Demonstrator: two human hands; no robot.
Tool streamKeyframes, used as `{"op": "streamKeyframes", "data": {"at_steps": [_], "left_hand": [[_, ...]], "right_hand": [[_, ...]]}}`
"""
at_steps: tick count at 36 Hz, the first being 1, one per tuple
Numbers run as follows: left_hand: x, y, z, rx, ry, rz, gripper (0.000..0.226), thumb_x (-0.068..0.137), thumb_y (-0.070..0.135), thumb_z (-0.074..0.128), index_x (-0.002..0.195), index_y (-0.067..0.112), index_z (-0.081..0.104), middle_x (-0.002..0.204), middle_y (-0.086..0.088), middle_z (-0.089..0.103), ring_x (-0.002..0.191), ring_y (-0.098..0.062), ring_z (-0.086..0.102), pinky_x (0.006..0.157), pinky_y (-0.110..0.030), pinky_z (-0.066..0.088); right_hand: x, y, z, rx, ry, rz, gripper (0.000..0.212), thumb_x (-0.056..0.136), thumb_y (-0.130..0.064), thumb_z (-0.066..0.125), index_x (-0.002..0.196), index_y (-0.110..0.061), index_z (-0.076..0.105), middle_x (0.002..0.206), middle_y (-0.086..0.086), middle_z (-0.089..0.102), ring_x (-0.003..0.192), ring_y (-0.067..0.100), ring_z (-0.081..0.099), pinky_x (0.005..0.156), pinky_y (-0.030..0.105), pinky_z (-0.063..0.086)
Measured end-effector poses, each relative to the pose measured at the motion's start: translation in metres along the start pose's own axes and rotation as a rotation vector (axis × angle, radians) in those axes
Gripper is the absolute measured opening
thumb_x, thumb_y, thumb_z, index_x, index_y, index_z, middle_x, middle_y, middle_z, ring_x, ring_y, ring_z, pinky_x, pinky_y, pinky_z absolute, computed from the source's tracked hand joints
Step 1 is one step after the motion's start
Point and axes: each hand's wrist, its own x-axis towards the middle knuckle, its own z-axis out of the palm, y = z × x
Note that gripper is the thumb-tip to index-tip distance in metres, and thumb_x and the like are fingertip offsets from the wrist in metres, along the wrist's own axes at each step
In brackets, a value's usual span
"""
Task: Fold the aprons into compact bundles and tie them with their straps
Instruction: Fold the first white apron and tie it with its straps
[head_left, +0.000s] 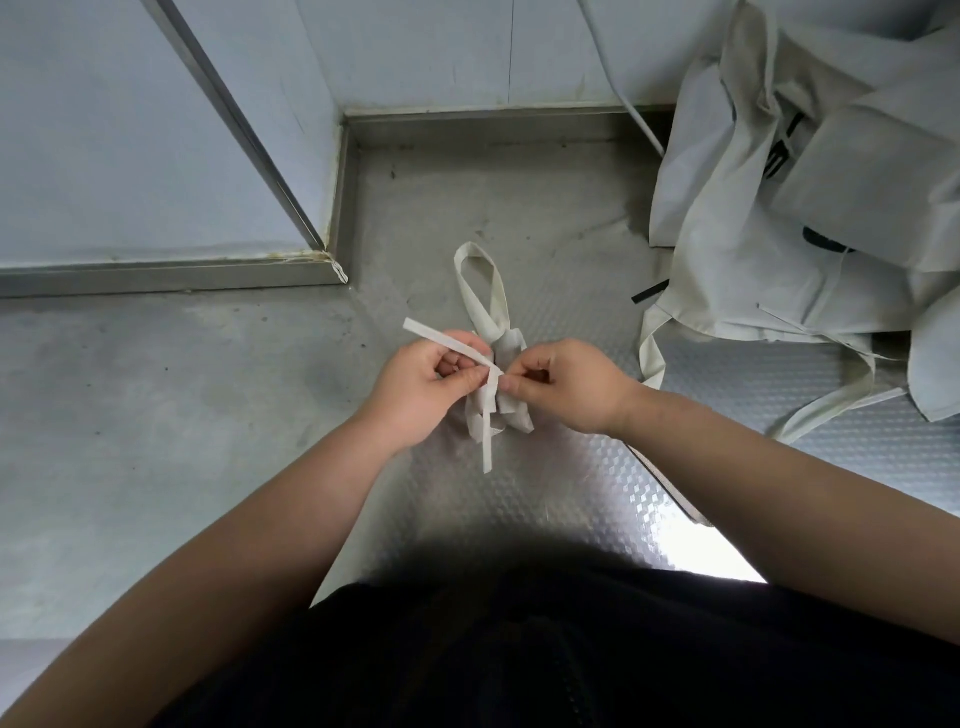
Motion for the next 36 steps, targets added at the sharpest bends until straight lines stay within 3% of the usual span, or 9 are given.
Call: {"op": "streamKeyframes", "data": {"at_steps": [5, 10, 16, 18, 22, 24, 27, 32, 36], "left_hand": [[0.001, -0.002, -0.001, 0.020, -0.045, -0.025, 0.018, 0.089, 0.010, 0.061, 0.083, 0.026, 0.067, 0.085, -0.015, 0.064, 0.077, -0.018, 0.055, 0.076, -0.032, 0.044], [0.000, 0.001, 0.003, 0.016, -0.025, -0.008, 0.014, 0.087, 0.009, 0.064, 0.080, 0.021, 0.065, 0.079, -0.005, 0.061, 0.073, -0.008, 0.054, 0.076, -0.030, 0.046], [-0.001, 0.000, 0.004, -0.058, 0.013, -0.003, 0.020, 0.086, 0.008, 0.065, 0.078, 0.026, 0.066, 0.082, -0.005, 0.062, 0.074, -0.005, 0.054, 0.076, -0.020, 0.045], [-0.001, 0.000, 0.006, -0.065, 0.020, -0.003, 0.020, 0.086, 0.007, 0.065, 0.077, 0.025, 0.066, 0.081, -0.005, 0.060, 0.072, -0.004, 0.052, 0.075, -0.018, 0.044], [0.000, 0.000, 0.009, -0.065, 0.056, -0.002, 0.018, 0.086, 0.006, 0.065, 0.079, 0.022, 0.066, 0.074, 0.003, 0.060, 0.065, 0.003, 0.052, 0.069, -0.011, 0.044], [0.001, -0.002, 0.008, -0.068, 0.060, 0.002, 0.017, 0.086, 0.006, 0.065, 0.080, 0.022, 0.066, 0.074, 0.002, 0.060, 0.064, 0.003, 0.053, 0.067, -0.012, 0.045], [0.002, -0.004, 0.008, -0.087, 0.070, -0.002, 0.015, 0.085, 0.006, 0.066, 0.080, 0.020, 0.067, 0.074, 0.001, 0.063, 0.066, 0.002, 0.055, 0.068, -0.013, 0.046], [0.003, -0.007, 0.011, -0.240, 0.135, -0.095, 0.014, 0.086, 0.005, 0.064, 0.080, 0.017, 0.069, 0.078, 0.001, 0.069, 0.077, -0.010, 0.062, 0.079, -0.025, 0.050], [0.005, -0.003, 0.012, -0.221, 0.108, -0.117, 0.015, 0.086, 0.007, 0.064, 0.079, 0.019, 0.069, 0.077, 0.001, 0.068, 0.076, -0.010, 0.061, 0.078, -0.026, 0.050]], "right_hand": [[0.001, -0.002, -0.001, -0.022, -0.012, -0.028, 0.026, 0.086, -0.031, 0.067, 0.077, -0.007, 0.071, 0.071, 0.003, 0.067, 0.065, 0.011, 0.057, 0.063, 0.022, 0.041], [0.004, 0.001, 0.009, 0.164, 0.160, 0.138, 0.054, 0.089, -0.041, 0.059, 0.047, -0.011, 0.044, 0.038, -0.009, 0.036, 0.040, 0.006, 0.037, 0.049, 0.018, 0.031], [0.002, -0.002, 0.015, 0.265, 0.359, 0.133, 0.021, 0.085, -0.030, 0.068, 0.076, -0.020, 0.052, 0.064, -0.009, 0.056, 0.055, -0.001, 0.051, 0.058, 0.013, 0.039], [0.000, -0.001, 0.015, 0.085, 0.345, 0.016, 0.009, 0.090, -0.021, 0.063, 0.090, -0.014, 0.068, 0.076, -0.004, 0.066, 0.069, 0.001, 0.058, 0.068, 0.015, 0.040], [-0.006, -0.002, 0.014, -0.147, 0.179, -0.173, 0.039, 0.086, -0.024, 0.043, 0.112, -0.008, 0.068, 0.086, 0.012, 0.060, 0.081, 0.015, 0.053, 0.074, 0.017, 0.036], [-0.005, -0.002, 0.013, -0.222, 0.096, -0.183, 0.045, 0.080, -0.030, 0.041, 0.109, -0.008, 0.068, 0.089, 0.011, 0.058, 0.084, 0.015, 0.051, 0.077, 0.021, 0.039], [0.001, -0.003, 0.010, -0.236, 0.109, -0.112, 0.019, 0.086, -0.010, 0.054, 0.091, 0.000, 0.069, 0.089, 0.016, 0.058, 0.086, 0.029, 0.057, 0.075, 0.027, 0.038], [0.008, -0.020, -0.009, 0.037, -0.148, 0.133, 0.012, 0.087, -0.012, 0.054, 0.084, -0.007, 0.064, 0.094, 0.006, 0.059, 0.088, 0.019, 0.055, 0.078, 0.027, 0.043], [0.012, -0.018, -0.012, -0.089, -0.149, 0.055, 0.008, 0.084, -0.005, 0.058, 0.088, -0.003, 0.065, 0.091, 0.002, 0.054, 0.086, 0.015, 0.050, 0.069, 0.019, 0.038]]}}
